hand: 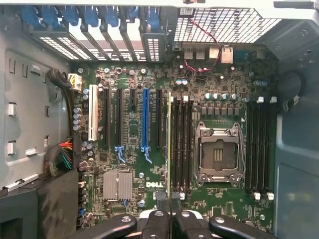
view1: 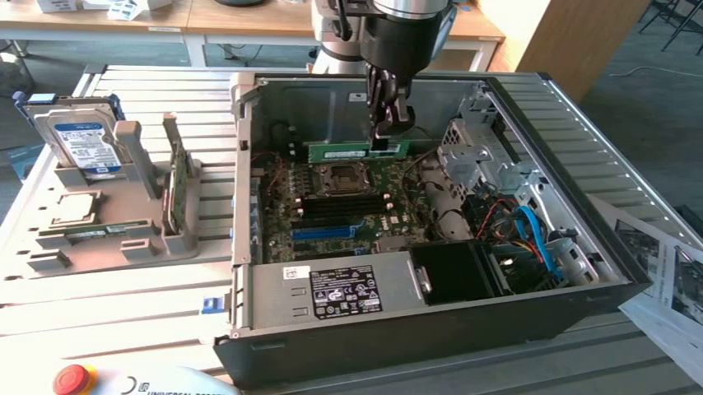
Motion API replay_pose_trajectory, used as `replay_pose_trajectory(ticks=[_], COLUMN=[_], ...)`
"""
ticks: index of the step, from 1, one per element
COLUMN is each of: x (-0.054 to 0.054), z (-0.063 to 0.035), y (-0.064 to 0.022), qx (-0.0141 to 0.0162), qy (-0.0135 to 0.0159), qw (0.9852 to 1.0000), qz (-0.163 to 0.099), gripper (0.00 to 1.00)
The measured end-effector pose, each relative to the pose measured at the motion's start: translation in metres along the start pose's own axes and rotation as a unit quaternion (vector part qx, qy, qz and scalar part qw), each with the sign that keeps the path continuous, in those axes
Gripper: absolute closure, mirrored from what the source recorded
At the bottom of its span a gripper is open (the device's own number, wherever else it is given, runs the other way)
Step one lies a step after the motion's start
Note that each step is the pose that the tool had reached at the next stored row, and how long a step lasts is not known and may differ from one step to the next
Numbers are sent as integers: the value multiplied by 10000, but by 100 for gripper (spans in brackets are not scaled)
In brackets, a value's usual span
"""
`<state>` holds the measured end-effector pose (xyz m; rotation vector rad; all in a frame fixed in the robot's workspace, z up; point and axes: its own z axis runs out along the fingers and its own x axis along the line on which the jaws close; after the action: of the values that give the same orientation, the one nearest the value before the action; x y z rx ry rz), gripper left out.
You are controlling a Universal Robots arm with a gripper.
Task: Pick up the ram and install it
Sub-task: 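Insert the ram into the slot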
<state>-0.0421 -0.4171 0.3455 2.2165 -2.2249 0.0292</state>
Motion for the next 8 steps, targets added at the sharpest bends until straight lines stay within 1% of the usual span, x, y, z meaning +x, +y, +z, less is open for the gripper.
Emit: replay_pose_trajectory(ticks=[8], x=[-1], z=[48], y=[9], qx=[0], qy=[0], qw=[10000], qz=[1], gripper=[88])
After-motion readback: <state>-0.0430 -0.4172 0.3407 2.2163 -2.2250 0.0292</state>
